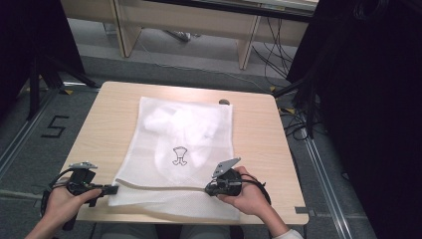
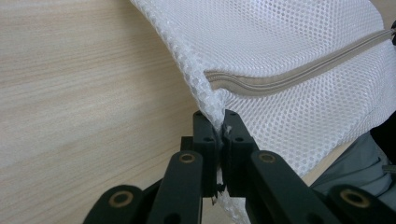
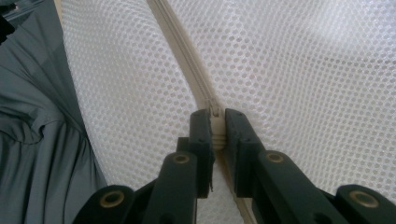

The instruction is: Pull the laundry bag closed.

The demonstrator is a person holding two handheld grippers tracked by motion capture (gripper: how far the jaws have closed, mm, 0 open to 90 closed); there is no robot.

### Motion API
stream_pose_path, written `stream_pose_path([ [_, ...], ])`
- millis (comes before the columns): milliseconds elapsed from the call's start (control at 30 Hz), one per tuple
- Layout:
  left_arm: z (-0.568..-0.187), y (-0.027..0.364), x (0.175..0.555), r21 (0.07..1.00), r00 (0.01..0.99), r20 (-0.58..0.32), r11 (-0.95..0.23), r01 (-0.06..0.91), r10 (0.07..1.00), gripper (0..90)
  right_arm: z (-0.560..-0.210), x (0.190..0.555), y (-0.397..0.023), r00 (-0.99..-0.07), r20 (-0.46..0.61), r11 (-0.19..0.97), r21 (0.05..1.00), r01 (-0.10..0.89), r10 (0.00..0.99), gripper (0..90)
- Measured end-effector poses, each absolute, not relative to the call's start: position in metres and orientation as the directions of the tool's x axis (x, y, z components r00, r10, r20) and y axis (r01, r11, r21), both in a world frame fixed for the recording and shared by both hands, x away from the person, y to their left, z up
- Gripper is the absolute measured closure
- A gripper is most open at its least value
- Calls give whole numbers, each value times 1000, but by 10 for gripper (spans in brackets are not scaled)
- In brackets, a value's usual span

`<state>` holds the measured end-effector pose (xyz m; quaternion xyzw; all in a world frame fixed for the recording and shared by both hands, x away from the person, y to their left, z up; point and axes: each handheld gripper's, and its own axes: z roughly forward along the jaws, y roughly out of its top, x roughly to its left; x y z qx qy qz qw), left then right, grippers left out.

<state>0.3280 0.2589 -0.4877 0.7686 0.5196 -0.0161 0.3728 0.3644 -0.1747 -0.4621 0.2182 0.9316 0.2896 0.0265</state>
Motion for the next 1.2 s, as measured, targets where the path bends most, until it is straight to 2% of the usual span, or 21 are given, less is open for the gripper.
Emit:
stream_pose_path([
  [500,-489,256,327,575,428,-431,-124,809,795,854,-463,364,-181,-899,89,729,553,403,430,827],
  [1200,-489,256,327,572,427,-429,-126,810,796,854,-460,362,-187,-888,96,723,545,424,449,827],
])
